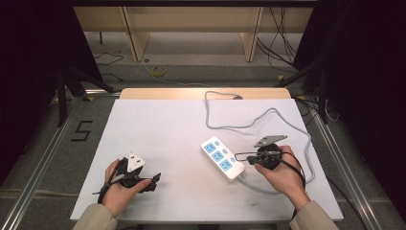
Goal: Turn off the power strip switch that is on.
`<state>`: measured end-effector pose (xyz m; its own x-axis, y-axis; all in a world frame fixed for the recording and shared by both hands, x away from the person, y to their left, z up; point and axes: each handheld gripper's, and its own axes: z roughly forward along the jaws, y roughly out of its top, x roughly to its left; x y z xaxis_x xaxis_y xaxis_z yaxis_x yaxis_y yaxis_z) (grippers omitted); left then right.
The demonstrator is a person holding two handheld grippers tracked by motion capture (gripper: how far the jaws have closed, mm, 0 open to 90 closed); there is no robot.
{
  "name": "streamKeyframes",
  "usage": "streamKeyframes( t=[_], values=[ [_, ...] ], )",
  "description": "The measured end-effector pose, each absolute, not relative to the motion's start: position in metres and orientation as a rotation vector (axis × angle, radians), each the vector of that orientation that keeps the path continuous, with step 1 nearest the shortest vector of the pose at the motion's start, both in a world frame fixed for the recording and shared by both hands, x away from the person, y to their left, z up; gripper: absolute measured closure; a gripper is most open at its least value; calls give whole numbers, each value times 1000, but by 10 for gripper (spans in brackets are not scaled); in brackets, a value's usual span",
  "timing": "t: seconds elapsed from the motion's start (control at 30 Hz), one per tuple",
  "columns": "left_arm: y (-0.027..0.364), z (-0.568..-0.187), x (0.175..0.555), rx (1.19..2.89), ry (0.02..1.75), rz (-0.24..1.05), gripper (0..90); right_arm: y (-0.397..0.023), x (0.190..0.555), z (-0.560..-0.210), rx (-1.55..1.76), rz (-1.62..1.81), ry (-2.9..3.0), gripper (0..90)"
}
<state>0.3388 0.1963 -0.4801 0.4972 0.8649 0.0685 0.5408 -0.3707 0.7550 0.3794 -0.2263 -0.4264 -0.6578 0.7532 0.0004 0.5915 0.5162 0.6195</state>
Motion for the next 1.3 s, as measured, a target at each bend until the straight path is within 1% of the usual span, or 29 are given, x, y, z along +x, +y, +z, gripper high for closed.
streamKeyframes(
  t=[1.3],
  values=[
    [196, -480, 339, 2059, 1150, 614, 65, -210, 389, -423, 1100, 820, 2554, 900]
  ],
)
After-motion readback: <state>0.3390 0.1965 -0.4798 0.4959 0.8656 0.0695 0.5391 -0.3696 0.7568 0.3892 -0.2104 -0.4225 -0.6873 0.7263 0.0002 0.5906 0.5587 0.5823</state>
